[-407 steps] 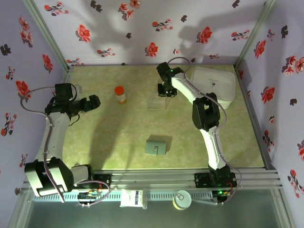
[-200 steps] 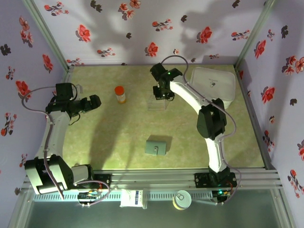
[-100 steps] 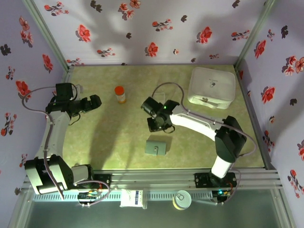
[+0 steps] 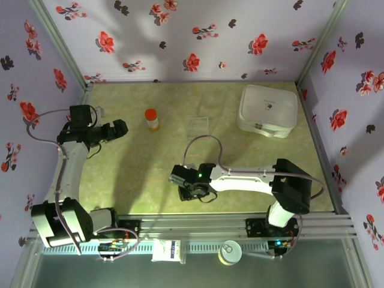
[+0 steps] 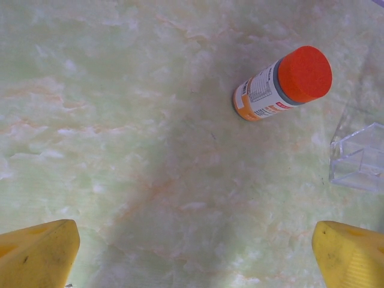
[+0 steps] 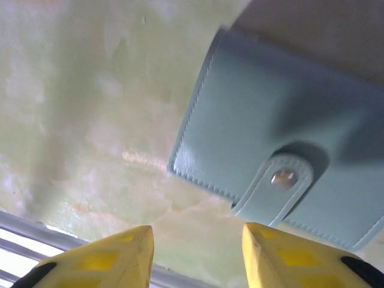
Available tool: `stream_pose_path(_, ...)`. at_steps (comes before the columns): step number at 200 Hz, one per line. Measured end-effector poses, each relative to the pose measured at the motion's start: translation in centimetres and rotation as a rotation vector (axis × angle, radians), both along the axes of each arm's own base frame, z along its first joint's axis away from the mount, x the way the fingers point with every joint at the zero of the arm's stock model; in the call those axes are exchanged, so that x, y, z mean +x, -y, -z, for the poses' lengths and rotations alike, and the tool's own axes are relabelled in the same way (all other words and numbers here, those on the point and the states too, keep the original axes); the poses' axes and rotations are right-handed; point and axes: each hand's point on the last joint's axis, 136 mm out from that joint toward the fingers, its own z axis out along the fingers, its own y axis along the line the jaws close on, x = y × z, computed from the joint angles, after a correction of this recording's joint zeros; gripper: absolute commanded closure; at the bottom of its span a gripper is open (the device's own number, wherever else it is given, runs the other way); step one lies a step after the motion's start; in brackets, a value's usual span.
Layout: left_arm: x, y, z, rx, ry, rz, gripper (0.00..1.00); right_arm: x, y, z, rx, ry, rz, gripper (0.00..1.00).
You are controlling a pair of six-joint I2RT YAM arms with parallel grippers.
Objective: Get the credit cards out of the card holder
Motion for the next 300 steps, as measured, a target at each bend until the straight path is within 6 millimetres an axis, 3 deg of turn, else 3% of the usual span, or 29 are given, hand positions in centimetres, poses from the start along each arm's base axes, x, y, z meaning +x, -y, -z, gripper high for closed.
stream_pose_path(18,0.0,0.0,0.0,0.000,0.001,0.000,0.00,-1.3,0.0,0.6,-0.002,-0.012,0.004,0.43)
stream_pose_path(40,0.0,0.0,0.0,0.000,0.000,0.000,0.00,-2.2,-0.3,1.0,0.011,-0.024,0.030,0.25)
stream_pose_path(68,0.0,0.0,0.0,0.000,0.000,-0.001,0.00,-2.4,-0.3,1.5,0.024,-0.033,0.066,0.07)
stream_pose_path(86,0.0,0.0,0.0,0.000,0.000,0.000,0.00,-2.3,-0.2,1.6,0.025,-0.029,0.084,0.01)
stream_pose_path(135,0.0,0.0,0.0,0.000,0.000,0.000,0.00,-1.1,0.4,2.5,0.032,-0.030,0.134,0.01)
stream_pose_path(229,0.0,0.0,0.0,0.000,0.000,-0.001,0.00,4.3,2.0,2.3,0.052,-0.030,0.256,0.01)
stream_pose_path(300,0.0,0.0,0.2,-0.001,-0.008,-0.001,0.00,8.1,0.7,2.2,0.069,-0.037,0.282,0.01)
